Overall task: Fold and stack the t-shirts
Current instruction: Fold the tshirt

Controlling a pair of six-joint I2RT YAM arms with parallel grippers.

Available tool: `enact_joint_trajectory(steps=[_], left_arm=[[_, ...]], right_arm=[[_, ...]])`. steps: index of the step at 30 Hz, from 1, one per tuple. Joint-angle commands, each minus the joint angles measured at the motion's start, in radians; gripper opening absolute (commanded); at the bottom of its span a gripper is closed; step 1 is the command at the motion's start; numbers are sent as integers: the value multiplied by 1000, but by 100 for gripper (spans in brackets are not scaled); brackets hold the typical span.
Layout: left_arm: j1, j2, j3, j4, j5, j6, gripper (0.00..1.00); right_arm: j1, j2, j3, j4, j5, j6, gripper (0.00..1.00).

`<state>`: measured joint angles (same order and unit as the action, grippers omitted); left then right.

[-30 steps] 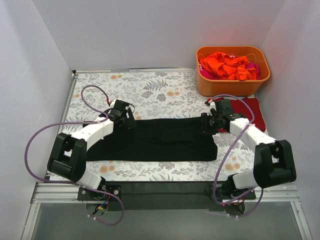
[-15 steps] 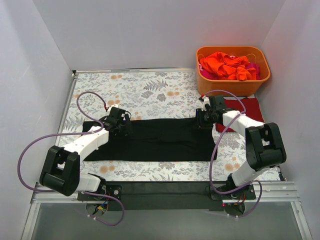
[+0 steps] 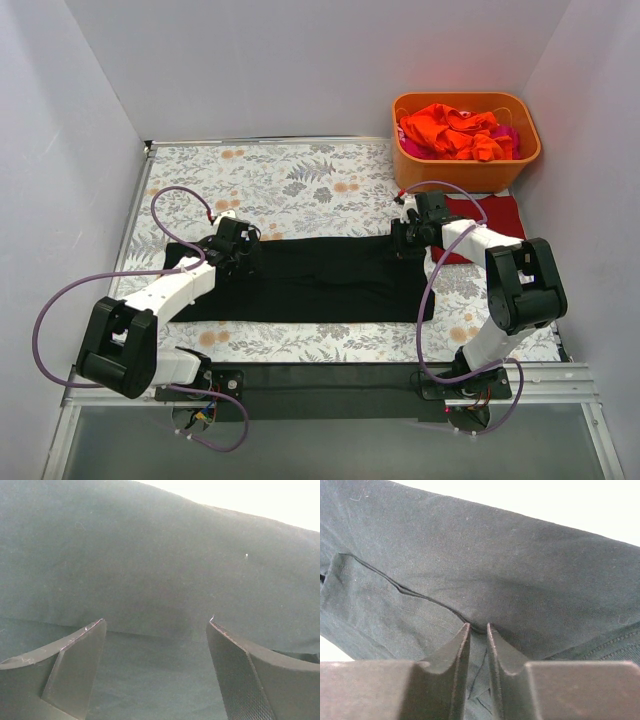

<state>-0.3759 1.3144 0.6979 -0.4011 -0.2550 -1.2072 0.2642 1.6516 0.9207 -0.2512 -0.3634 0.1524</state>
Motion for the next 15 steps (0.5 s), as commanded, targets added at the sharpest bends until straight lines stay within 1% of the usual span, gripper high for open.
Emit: enact_joint_trajectory(steps=[1,2,3,6,15], left_arm=[[2,-26,-3,19,-20,12,75],[0,-27,-3,19,-20,12,75],[0,-27,-3,21,-18,12,75],[0,-29,-6,21,-18,12,75],[0,-23,-3,21,-15,14,75]], right_arm=[[4,5,26,26,-25,-13,21],[6,4,27,24,-25,-11,19],[6,7,27,24,-23,-13,10],[6,4,32,23,-14,-17,1],[6,-61,56,24,63,-30,1]])
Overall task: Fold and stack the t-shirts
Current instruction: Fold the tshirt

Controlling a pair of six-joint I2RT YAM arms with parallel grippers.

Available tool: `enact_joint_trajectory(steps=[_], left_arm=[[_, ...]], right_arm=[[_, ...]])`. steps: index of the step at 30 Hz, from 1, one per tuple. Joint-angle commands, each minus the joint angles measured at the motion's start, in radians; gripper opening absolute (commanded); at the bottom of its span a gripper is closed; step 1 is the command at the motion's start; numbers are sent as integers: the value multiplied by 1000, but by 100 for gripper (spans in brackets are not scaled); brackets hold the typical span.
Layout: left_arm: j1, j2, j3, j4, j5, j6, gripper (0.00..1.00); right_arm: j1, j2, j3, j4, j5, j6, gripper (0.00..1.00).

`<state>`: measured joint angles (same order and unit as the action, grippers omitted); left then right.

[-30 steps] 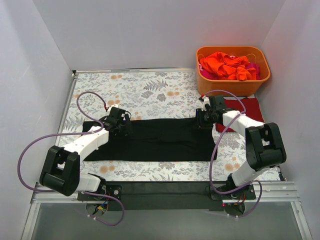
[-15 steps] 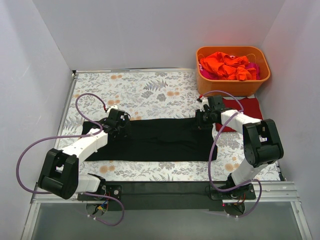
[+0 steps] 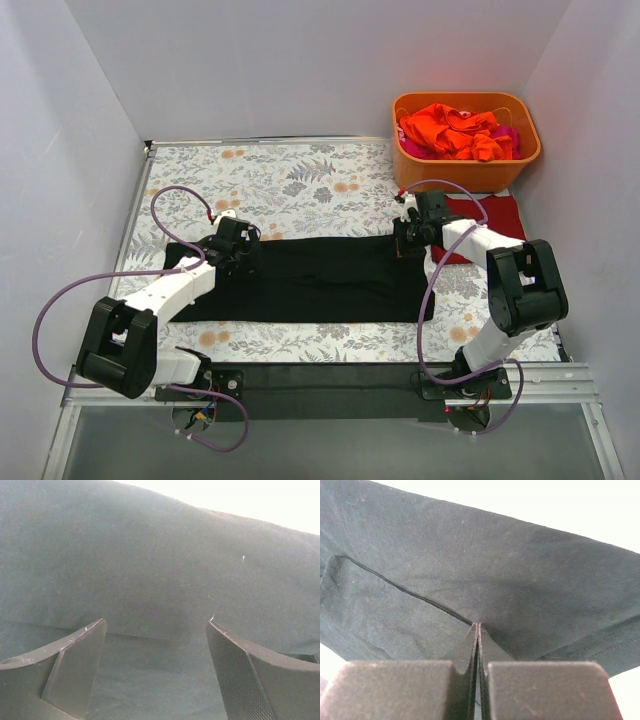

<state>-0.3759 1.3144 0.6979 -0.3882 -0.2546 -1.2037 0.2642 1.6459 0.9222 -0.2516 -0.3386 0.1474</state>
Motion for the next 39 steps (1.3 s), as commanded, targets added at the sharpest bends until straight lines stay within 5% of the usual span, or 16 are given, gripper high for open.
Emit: enact_joint_trajectory(steps=[1,27,39], left_arm=[[0,-23,-3,8,-15,10,75],[2,-24,-6,12,6,7,75],[-78,87,161,152,434,-88,76]], right_arm=[[6,-58,56,25,47,-25,1],[7,-187,-110,141,109,41,1],[9,-198,-134,147,76,31,1]])
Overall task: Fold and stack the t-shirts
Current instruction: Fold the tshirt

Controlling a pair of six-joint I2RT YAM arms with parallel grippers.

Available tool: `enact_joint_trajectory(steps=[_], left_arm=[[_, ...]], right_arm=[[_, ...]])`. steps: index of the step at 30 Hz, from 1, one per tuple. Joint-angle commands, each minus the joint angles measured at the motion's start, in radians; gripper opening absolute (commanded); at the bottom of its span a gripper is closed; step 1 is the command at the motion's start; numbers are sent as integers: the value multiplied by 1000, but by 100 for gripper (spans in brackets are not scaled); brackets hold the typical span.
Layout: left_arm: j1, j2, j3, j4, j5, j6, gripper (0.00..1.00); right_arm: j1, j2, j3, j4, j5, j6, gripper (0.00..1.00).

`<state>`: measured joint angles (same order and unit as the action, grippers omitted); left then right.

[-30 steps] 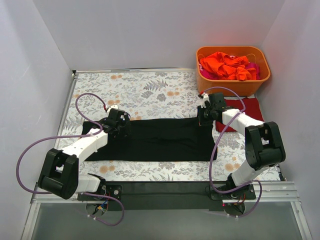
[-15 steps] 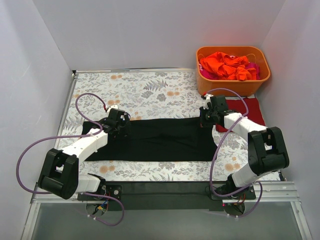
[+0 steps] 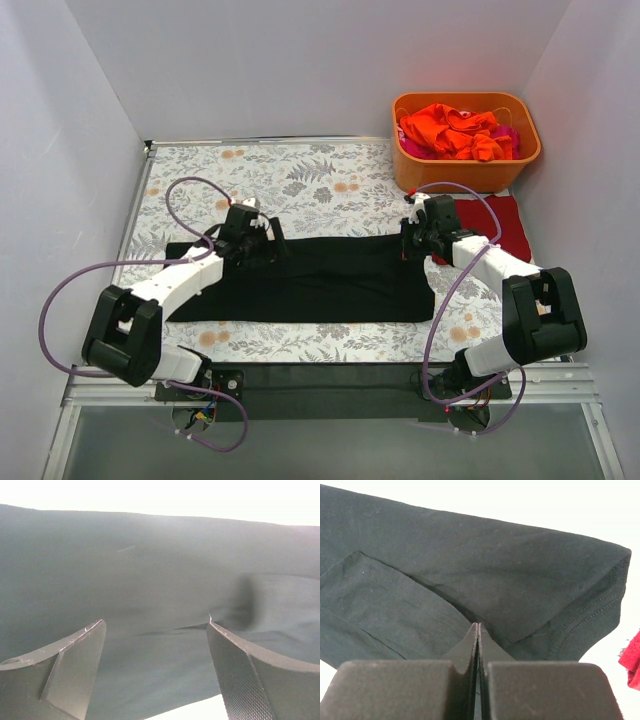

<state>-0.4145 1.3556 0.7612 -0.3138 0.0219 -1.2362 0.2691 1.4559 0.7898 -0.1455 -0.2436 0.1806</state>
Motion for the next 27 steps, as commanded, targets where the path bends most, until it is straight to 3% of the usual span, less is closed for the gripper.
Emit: enact_joint_trajectory(steps=[1,10,18,27], left_arm=[[-50,68,122,85,176,-69,76],[-148,339,309,127,302,-160,75],[-196,471,369,119,326,-178,61],[-216,504,414,148,369,-178,46]], right_arm=[[2,-8,2,43,-17,-3,1],[4,-5,6,44,-23,-3,1],[4,-12,0,46,-23,-7,1],[2,-9,-3,49,-23,-10,1]])
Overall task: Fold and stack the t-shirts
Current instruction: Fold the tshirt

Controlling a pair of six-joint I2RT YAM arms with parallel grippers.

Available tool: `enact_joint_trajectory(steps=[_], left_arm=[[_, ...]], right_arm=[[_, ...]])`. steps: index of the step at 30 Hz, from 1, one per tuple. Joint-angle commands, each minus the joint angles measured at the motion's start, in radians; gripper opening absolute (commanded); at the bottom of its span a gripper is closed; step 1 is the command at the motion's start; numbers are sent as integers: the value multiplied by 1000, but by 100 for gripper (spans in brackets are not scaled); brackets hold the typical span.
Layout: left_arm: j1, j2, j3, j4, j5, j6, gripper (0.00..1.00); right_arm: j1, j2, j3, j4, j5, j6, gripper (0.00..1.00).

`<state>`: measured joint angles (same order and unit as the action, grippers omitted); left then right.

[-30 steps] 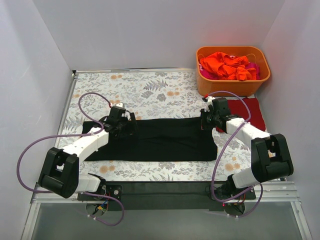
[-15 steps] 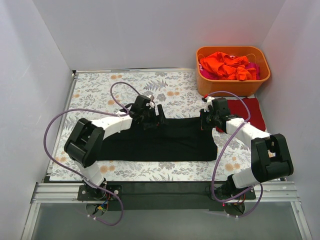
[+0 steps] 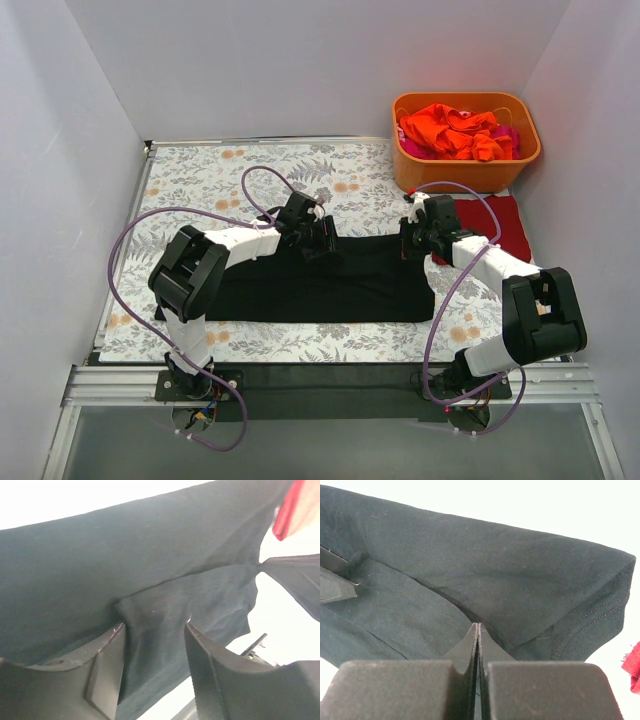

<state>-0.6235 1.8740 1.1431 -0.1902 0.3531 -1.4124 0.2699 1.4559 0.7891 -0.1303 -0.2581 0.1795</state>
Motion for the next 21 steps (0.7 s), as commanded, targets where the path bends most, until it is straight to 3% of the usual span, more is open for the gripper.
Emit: enact_joint_trajectory(steps=[1,7,12,21], left_arm=[[-5,-18,30,34,37,-3,44],[-10,-39,7,80,14,35,32],[-12,-38,-13,106,-20,84,14],[-16,-61,-126,231,-114,89,13]], right_arm=[[3,-9,-2,34,-10,-9,1],[3,-11,-4,34,-10,-9,1],[2,-8,-5,32,-4,-11,1],[2,-6,-21,29,46,-6,1]])
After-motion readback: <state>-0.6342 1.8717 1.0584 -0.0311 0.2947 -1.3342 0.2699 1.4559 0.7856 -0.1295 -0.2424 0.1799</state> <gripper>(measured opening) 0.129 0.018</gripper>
